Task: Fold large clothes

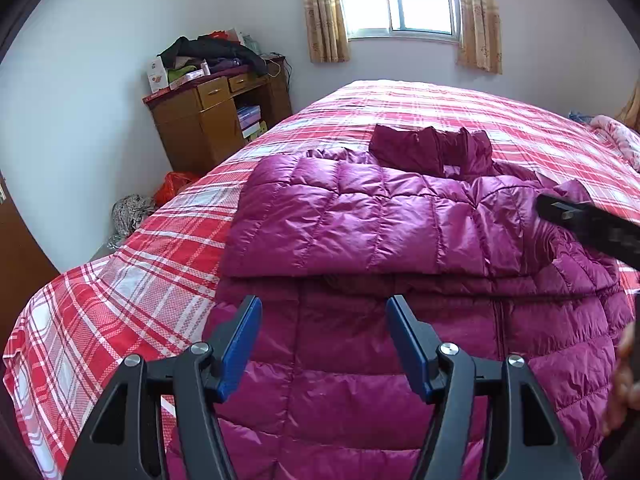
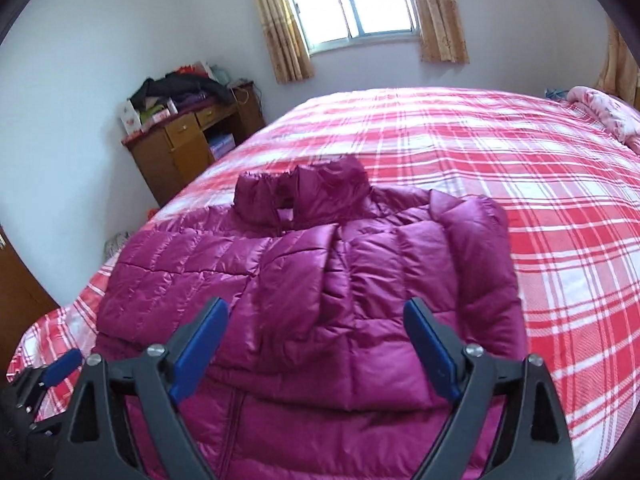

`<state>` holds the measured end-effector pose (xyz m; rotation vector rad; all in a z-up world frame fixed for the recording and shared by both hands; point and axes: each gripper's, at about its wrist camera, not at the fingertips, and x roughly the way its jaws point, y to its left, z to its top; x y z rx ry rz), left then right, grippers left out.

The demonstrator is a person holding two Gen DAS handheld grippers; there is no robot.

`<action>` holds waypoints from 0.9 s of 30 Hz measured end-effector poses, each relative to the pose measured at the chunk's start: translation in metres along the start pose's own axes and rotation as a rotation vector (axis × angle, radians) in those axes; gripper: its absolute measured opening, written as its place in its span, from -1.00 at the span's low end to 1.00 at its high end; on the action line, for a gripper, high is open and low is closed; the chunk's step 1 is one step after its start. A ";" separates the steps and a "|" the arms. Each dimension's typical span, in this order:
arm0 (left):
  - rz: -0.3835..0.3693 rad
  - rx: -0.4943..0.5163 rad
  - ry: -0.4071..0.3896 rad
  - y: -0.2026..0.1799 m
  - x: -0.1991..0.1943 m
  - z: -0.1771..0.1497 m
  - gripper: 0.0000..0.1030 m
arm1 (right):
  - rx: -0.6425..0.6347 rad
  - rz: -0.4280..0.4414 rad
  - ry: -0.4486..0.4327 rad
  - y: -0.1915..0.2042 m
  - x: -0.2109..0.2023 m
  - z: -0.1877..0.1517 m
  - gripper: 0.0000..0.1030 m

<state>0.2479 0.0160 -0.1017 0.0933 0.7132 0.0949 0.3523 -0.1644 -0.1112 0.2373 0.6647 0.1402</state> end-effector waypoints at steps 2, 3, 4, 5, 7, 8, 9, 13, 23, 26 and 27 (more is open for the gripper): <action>-0.005 -0.005 0.002 0.007 0.001 0.001 0.27 | 0.001 -0.017 0.071 0.006 0.022 0.000 0.18; -0.006 -0.007 0.002 0.010 0.002 0.003 0.27 | -0.002 -0.034 0.113 0.007 0.032 -0.002 -0.05; -0.002 -0.010 0.001 0.013 0.003 0.005 0.27 | -0.009 -0.036 0.147 0.009 0.040 -0.005 -0.30; 0.005 -0.013 -0.003 0.017 0.004 0.008 0.27 | -0.018 -0.037 0.164 0.010 0.043 -0.008 -0.38; 0.008 -0.030 -0.014 0.025 0.004 0.014 0.27 | -0.045 -0.035 0.153 0.013 0.036 -0.015 -0.49; 0.007 -0.046 -0.018 0.030 0.005 0.018 0.27 | -0.057 -0.019 0.147 0.016 0.030 -0.017 -0.53; 0.005 -0.060 -0.022 0.034 0.007 0.022 0.27 | -0.064 0.000 0.146 0.018 0.023 -0.022 -0.54; 0.036 -0.086 -0.049 0.044 0.018 0.045 0.27 | -0.095 0.007 0.166 0.021 0.010 -0.035 -0.55; 0.219 -0.118 0.078 0.054 0.101 0.058 0.27 | -0.100 0.019 0.186 0.013 0.028 -0.050 -0.53; 0.217 -0.175 0.126 0.063 0.123 0.040 0.30 | -0.074 0.042 0.180 0.007 0.029 -0.050 -0.52; 0.212 -0.183 0.124 0.064 0.126 0.035 0.30 | -0.072 0.044 0.178 0.006 0.029 -0.051 -0.52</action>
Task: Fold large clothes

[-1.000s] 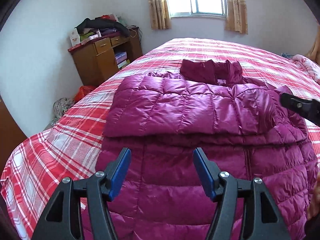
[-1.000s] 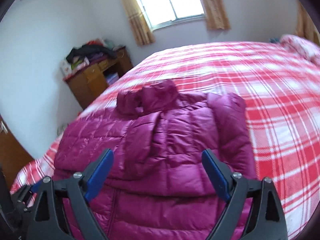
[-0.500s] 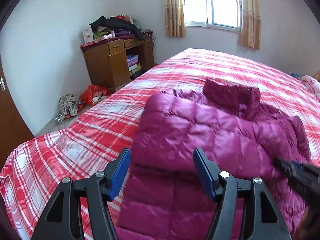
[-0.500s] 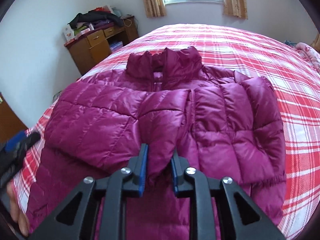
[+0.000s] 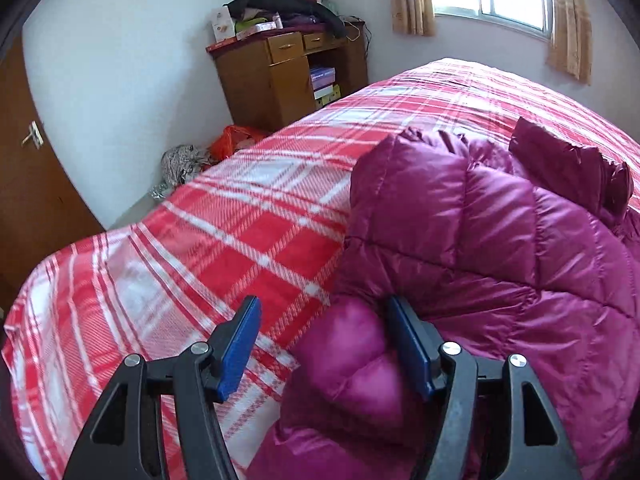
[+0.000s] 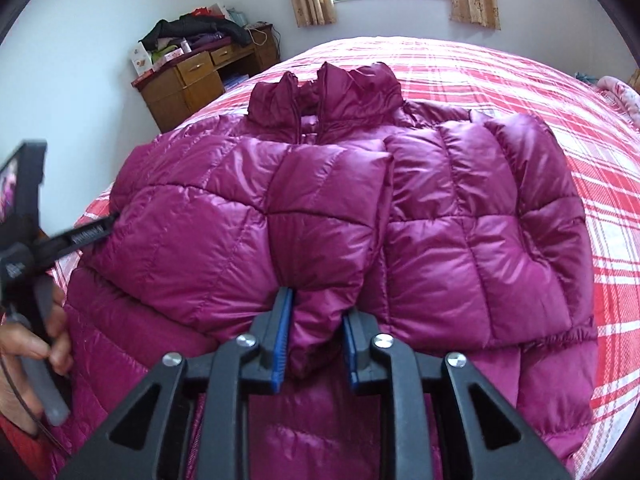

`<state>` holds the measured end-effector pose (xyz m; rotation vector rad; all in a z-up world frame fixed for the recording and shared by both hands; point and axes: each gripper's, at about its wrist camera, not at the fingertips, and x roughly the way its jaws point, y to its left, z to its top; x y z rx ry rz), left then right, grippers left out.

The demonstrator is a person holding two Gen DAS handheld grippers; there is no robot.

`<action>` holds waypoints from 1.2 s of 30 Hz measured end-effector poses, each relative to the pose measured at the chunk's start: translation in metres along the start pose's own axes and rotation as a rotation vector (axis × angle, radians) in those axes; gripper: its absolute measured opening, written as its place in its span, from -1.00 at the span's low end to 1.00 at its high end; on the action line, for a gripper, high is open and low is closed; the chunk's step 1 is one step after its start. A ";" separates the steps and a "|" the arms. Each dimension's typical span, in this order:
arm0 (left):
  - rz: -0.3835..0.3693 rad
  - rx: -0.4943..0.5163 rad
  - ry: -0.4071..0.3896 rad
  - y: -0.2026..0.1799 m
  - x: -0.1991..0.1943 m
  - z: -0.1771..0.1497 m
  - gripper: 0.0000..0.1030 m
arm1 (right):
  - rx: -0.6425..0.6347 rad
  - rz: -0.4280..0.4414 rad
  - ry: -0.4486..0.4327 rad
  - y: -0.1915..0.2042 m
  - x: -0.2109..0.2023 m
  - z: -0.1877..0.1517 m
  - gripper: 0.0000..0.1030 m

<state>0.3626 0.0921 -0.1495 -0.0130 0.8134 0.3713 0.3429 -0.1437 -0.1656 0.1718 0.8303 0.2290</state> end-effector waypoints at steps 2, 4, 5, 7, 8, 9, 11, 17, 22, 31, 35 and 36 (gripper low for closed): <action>0.004 0.004 -0.001 -0.001 0.000 0.000 0.31 | -0.003 -0.003 -0.004 0.001 0.000 0.000 -0.52; 0.013 0.010 -0.003 -0.005 0.002 -0.001 0.31 | -0.006 -0.005 -0.008 0.002 0.000 0.000 -0.52; 0.019 0.014 -0.004 -0.006 0.003 -0.002 0.31 | -0.004 -0.003 -0.010 0.002 0.000 0.000 -0.52; 0.056 0.017 -0.014 -0.010 0.001 -0.003 0.34 | 0.005 0.003 -0.011 0.000 0.000 0.000 -0.52; 0.065 0.022 -0.017 -0.012 0.000 -0.003 0.35 | 0.010 0.002 -0.012 0.000 0.000 0.000 -0.52; 0.070 0.024 -0.019 -0.012 -0.001 -0.003 0.36 | 0.011 -0.001 -0.012 0.000 -0.001 0.000 -0.51; 0.051 0.020 -0.021 -0.010 -0.006 -0.001 0.37 | 0.001 -0.018 -0.009 0.002 -0.002 0.000 -0.37; -0.096 0.014 -0.031 0.023 -0.048 0.006 0.36 | 0.031 0.033 -0.028 -0.017 -0.043 0.013 0.46; -0.168 -0.018 -0.121 0.032 -0.085 0.038 0.37 | 0.150 0.035 -0.086 -0.048 -0.068 0.071 0.59; -0.190 -0.004 -0.118 -0.017 -0.060 0.087 0.39 | 0.317 -0.010 0.038 -0.071 0.018 0.191 0.59; -0.180 0.006 -0.102 -0.038 -0.038 0.097 0.39 | 0.330 -0.057 0.104 -0.074 0.059 0.219 0.59; -0.169 0.015 -0.102 -0.042 -0.034 0.098 0.39 | 0.340 -0.066 0.108 -0.075 0.066 0.223 0.59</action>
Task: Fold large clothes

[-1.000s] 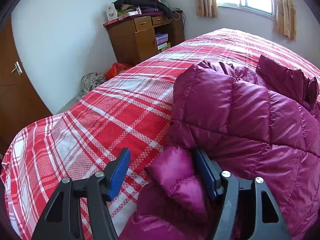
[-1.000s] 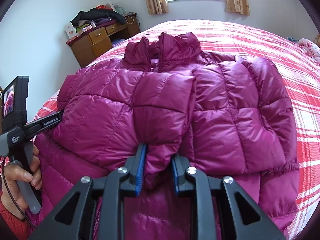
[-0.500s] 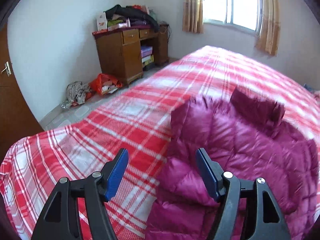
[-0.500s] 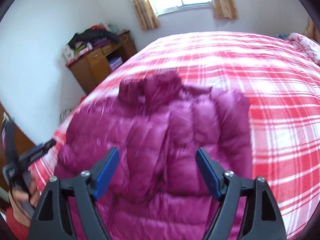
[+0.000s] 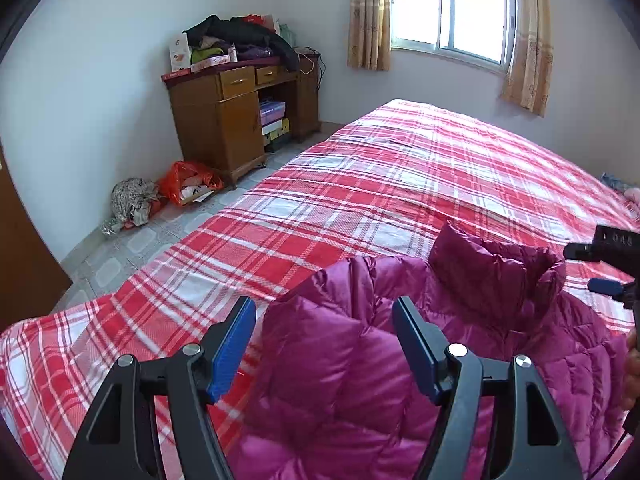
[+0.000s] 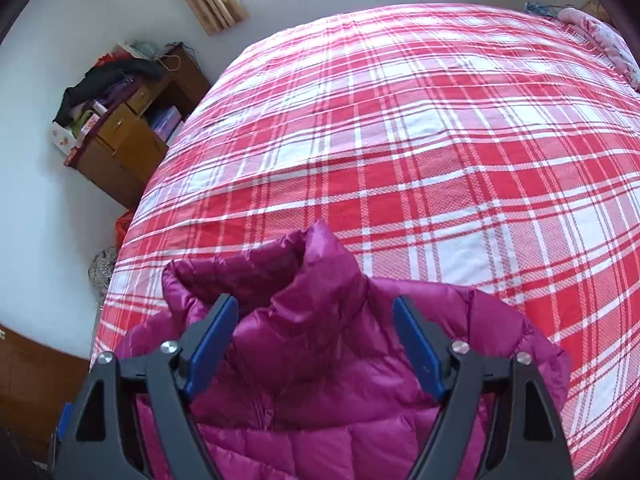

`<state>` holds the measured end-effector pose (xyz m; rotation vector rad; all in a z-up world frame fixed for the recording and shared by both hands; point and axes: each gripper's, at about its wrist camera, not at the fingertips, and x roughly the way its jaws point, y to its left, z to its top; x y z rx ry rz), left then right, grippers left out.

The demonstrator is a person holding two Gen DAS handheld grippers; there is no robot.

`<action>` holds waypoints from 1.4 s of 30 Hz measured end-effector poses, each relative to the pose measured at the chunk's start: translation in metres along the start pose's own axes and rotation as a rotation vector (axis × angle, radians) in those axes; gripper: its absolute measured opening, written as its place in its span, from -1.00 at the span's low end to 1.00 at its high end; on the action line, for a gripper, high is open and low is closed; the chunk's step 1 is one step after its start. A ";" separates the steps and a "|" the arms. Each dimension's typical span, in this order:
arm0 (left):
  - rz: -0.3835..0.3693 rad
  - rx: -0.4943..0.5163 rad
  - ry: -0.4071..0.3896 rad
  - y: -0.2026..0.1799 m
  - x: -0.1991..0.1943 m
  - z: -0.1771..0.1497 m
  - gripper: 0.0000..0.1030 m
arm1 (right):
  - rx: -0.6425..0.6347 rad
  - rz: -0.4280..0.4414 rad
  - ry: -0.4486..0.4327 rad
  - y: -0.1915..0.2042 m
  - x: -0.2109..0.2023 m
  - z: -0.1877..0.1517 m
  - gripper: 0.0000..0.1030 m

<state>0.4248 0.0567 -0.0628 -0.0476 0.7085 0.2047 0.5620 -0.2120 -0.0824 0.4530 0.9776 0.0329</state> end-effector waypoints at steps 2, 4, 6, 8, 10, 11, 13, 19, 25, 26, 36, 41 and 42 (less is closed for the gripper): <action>0.024 0.012 0.009 -0.006 0.013 -0.002 0.39 | -0.001 -0.007 0.003 0.004 0.011 0.007 0.59; 0.042 0.008 0.038 -0.010 0.028 -0.008 0.39 | -0.033 -0.040 0.012 0.011 0.021 0.009 0.59; 0.053 0.007 0.075 -0.012 0.042 -0.017 0.39 | -0.092 -0.071 0.048 0.020 0.033 0.007 0.59; 0.065 0.023 0.100 -0.014 0.052 -0.027 0.39 | -0.150 -0.092 0.076 0.025 0.040 0.001 0.35; 0.079 0.043 0.093 -0.015 0.053 -0.033 0.39 | -0.193 -0.123 0.081 0.023 0.039 -0.007 -0.01; 0.081 0.050 0.090 -0.015 0.051 -0.034 0.39 | -0.206 -0.133 0.079 0.019 0.035 -0.010 -0.23; 0.070 0.053 0.081 -0.014 0.047 -0.035 0.39 | -0.219 -0.149 0.070 0.009 0.026 -0.015 -0.51; 0.007 0.003 0.065 -0.010 0.030 -0.021 0.39 | -0.234 -0.161 0.070 -0.024 0.013 -0.037 -0.69; -0.023 0.102 -0.007 -0.041 0.005 0.012 0.39 | -0.236 -0.134 -0.005 -0.048 0.023 -0.064 -0.74; -0.038 0.109 -0.016 -0.048 0.004 0.020 0.39 | -0.261 -0.135 -0.042 -0.048 0.022 -0.069 -0.74; -0.081 0.071 0.201 -0.103 0.082 0.046 0.39 | -0.258 -0.059 -0.150 -0.058 0.016 -0.080 -0.74; 0.053 0.072 0.215 -0.098 0.094 0.014 -0.68 | -0.229 -0.009 -0.148 -0.064 0.017 -0.080 -0.74; 0.036 0.037 0.221 -0.091 0.094 0.007 -0.70 | -0.224 -0.001 -0.147 -0.065 0.017 -0.080 -0.74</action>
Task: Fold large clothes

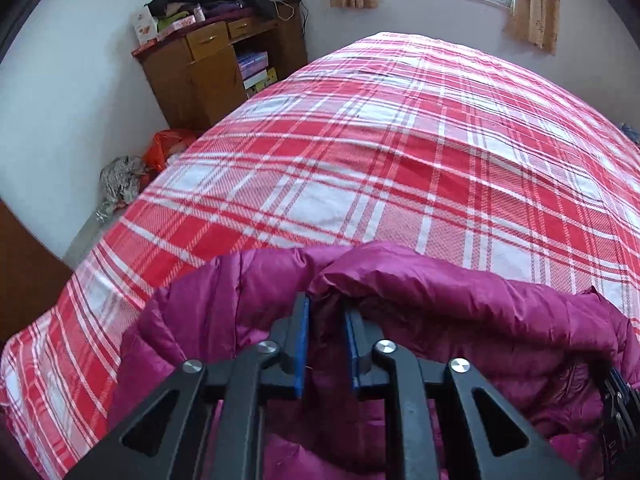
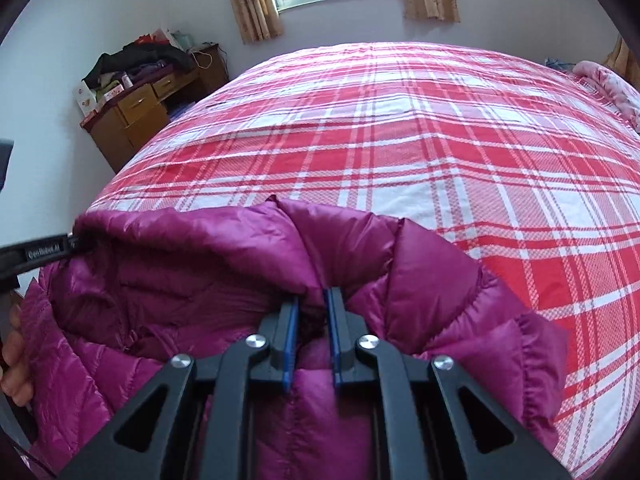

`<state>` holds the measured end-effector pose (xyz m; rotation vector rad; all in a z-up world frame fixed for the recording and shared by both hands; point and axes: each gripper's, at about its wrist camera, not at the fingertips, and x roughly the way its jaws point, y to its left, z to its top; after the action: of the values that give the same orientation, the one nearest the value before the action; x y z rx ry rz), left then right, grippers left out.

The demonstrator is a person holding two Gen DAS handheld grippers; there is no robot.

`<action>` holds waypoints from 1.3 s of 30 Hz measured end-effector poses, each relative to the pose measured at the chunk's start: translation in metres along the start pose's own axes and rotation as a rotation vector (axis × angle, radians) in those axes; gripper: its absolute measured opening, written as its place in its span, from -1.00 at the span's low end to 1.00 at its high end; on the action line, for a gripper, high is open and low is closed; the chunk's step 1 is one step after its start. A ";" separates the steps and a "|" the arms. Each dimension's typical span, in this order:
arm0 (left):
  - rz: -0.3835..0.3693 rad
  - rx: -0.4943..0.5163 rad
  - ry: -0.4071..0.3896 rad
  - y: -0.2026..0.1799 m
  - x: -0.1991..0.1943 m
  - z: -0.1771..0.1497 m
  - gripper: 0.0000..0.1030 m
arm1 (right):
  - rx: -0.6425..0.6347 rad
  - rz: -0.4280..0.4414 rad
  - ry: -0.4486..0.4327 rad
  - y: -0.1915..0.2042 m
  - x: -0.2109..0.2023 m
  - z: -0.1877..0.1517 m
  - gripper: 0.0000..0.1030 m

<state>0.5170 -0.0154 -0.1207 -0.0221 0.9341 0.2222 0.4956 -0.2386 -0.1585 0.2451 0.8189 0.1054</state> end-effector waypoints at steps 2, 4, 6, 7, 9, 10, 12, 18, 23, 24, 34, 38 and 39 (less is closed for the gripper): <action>0.000 -0.051 0.000 0.013 -0.001 -0.012 -0.70 | 0.009 0.011 0.001 -0.001 0.000 0.000 -0.74; -0.008 -0.084 -0.008 0.020 -0.002 -0.024 -0.71 | 0.013 0.015 0.000 -0.002 0.000 0.000 -0.74; -0.004 -0.106 -0.027 0.022 0.000 -0.033 -0.70 | 0.012 0.015 0.001 -0.002 0.000 0.000 -0.74; 0.000 -0.112 -0.040 0.021 0.004 -0.036 -0.70 | 0.011 0.014 0.001 -0.002 0.000 0.000 -0.74; 0.019 -0.108 -0.085 0.017 0.007 -0.044 -0.69 | 0.006 0.008 0.001 -0.001 0.000 0.000 -0.74; 0.040 -0.093 -0.096 0.013 0.007 -0.045 -0.69 | 0.003 0.004 0.001 -0.001 0.000 0.000 -0.74; 0.056 -0.085 -0.097 0.010 0.009 -0.043 -0.69 | -0.003 -0.002 0.001 0.000 0.000 0.000 -0.72; 0.055 -0.089 -0.105 0.011 0.010 -0.042 -0.69 | -0.040 -0.049 0.020 0.010 -0.015 -0.001 -0.39; 0.056 -0.091 -0.109 0.010 0.011 -0.042 -0.69 | -0.016 -0.032 -0.173 0.022 -0.073 0.014 -0.34; 0.058 -0.089 -0.110 0.010 0.010 -0.042 -0.69 | -0.032 -0.034 -0.175 0.029 -0.072 0.022 -0.34; -0.091 -0.175 -0.124 0.028 0.004 -0.046 -0.67 | -0.076 -0.026 -0.004 0.038 0.015 0.009 -0.35; -0.127 -0.135 -0.113 0.036 -0.021 -0.052 -0.67 | -0.078 -0.028 -0.011 0.038 0.015 0.008 -0.36; -0.117 -0.119 -0.157 0.036 -0.037 -0.054 -0.67 | -0.079 -0.030 -0.014 0.039 0.015 0.008 -0.36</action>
<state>0.4456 0.0068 -0.1203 -0.1670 0.7595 0.1683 0.5118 -0.1998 -0.1539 0.1585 0.8025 0.1079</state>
